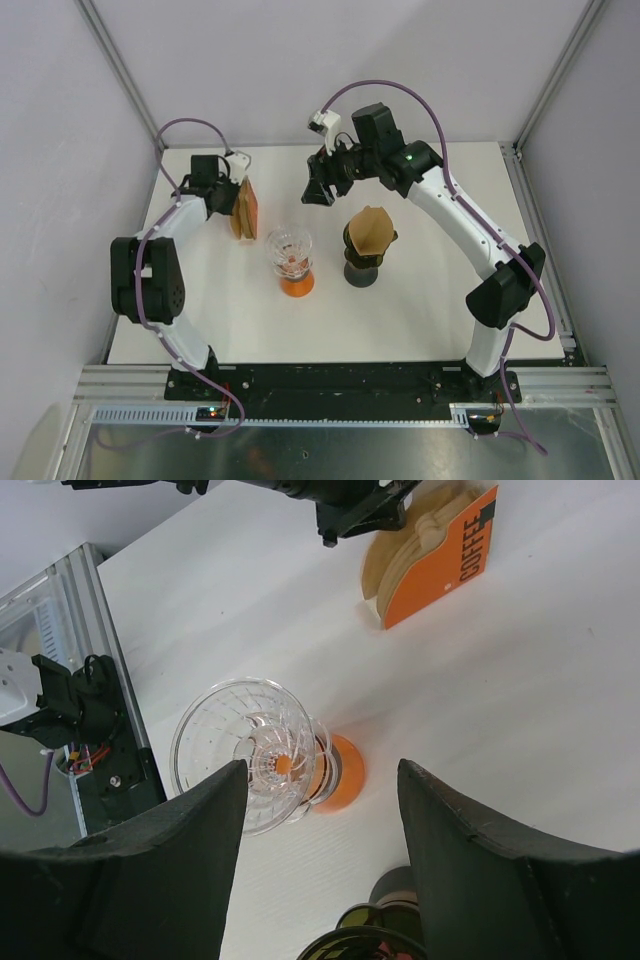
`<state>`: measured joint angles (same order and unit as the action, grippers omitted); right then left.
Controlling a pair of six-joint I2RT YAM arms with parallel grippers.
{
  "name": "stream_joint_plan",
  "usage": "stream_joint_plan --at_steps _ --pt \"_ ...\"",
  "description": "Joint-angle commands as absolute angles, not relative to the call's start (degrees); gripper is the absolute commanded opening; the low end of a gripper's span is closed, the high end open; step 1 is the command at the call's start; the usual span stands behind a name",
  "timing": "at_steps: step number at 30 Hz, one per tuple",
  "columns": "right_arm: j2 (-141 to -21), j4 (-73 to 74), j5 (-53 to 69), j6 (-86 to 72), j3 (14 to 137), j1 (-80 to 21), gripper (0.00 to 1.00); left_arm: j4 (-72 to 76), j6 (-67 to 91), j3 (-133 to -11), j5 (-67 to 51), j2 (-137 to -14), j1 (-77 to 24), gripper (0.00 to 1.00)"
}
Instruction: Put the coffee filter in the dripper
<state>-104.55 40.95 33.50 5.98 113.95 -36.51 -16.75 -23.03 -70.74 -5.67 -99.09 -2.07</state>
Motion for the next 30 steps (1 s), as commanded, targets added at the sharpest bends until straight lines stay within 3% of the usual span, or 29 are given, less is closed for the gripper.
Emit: stream_joint_plan --at_steps 1,3,6,30 --pt "-103.18 40.85 34.38 6.37 114.32 -36.28 0.66 -15.18 -23.84 -73.25 -6.05 -99.93 -2.99 0.16" --pt "-103.12 41.08 34.32 6.45 114.36 -36.23 0.66 -15.15 -23.80 -73.46 -5.40 -100.20 -2.99 0.06" --pt "-102.93 41.35 34.17 6.62 114.28 -36.17 0.66 -15.18 -23.53 -73.37 -5.04 -99.42 -2.98 0.01" --pt "-102.47 42.26 34.20 6.81 113.63 -36.19 0.66 -15.44 -20.62 -70.66 -8.24 -92.40 -2.91 0.00"
